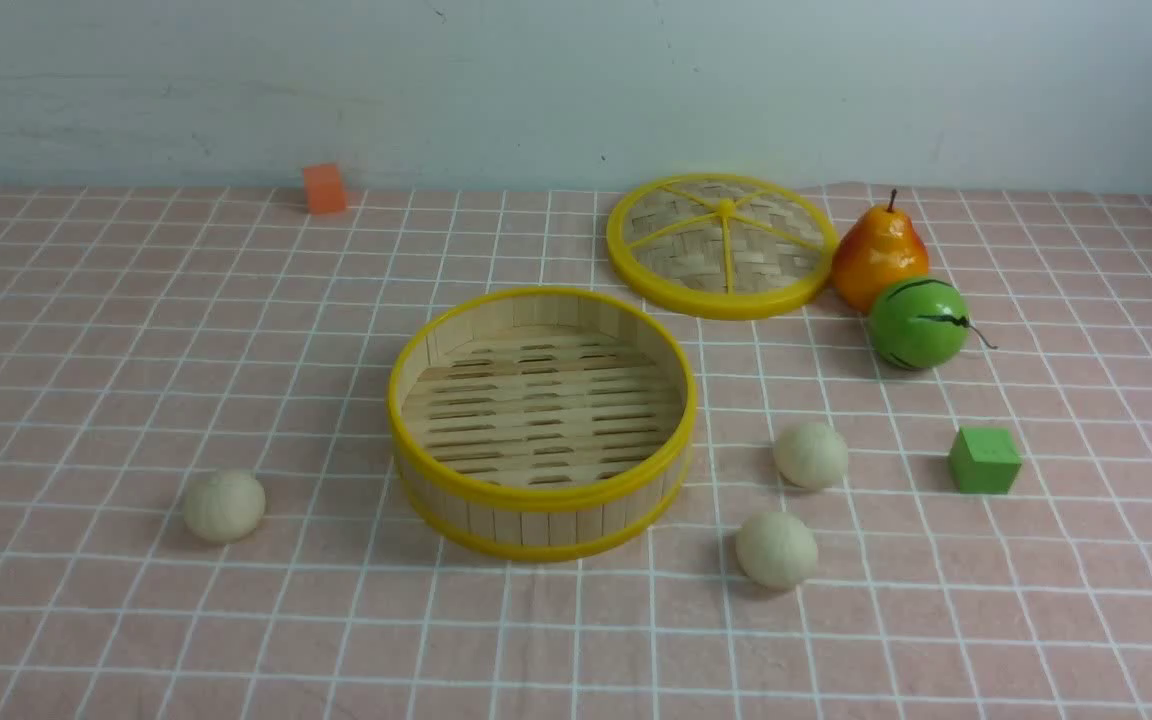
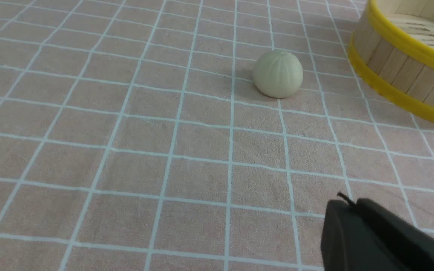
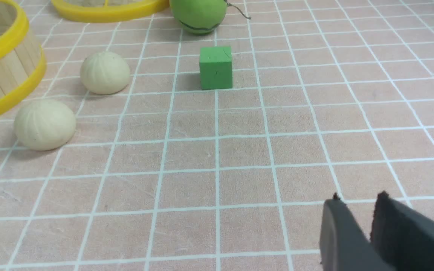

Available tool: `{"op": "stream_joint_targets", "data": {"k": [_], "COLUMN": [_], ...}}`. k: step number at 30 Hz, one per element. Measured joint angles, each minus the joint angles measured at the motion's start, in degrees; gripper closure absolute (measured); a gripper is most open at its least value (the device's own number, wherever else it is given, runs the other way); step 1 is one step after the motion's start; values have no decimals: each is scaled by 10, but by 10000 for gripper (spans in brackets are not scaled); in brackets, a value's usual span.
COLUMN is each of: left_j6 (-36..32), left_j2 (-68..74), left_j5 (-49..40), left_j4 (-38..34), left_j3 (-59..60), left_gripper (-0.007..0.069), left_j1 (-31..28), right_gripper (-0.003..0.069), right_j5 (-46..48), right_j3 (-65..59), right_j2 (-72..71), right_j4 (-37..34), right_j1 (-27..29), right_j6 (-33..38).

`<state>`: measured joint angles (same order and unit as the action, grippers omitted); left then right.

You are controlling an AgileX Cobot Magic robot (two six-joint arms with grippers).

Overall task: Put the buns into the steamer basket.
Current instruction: Use the left arm to grab a steamed stuffed bun

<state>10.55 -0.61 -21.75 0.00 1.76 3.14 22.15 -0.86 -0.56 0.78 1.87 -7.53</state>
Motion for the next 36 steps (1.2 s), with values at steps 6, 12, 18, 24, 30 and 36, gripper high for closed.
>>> {"op": "stream_joint_targets", "data": {"k": [6,12,18,24,30,36], "left_j6": [0,0,0,0,0,0], "left_j2": [0,0,0,0,0,0], "left_j5": [0,0,0,0,-1,-1], "left_j4": [0,0,0,0,0,0], "left_j3": [0,0,0,0,0,0], "left_gripper": [602,594,587,583,574,567], "left_j1": [0,0,0,0,0,0], "right_gripper": [507,498,487,479,473,462], "right_j5": [0,0,0,0,0,0], "right_j3": [0,0,0,0,0,0], "right_j2": [0,0,0,0,0,0], "right_j4": [0,-1,-1,-1,-1,-1], "right_j1": [0,0,0,0,0,0], "right_j6": [0,0,0,0,0,0]}}
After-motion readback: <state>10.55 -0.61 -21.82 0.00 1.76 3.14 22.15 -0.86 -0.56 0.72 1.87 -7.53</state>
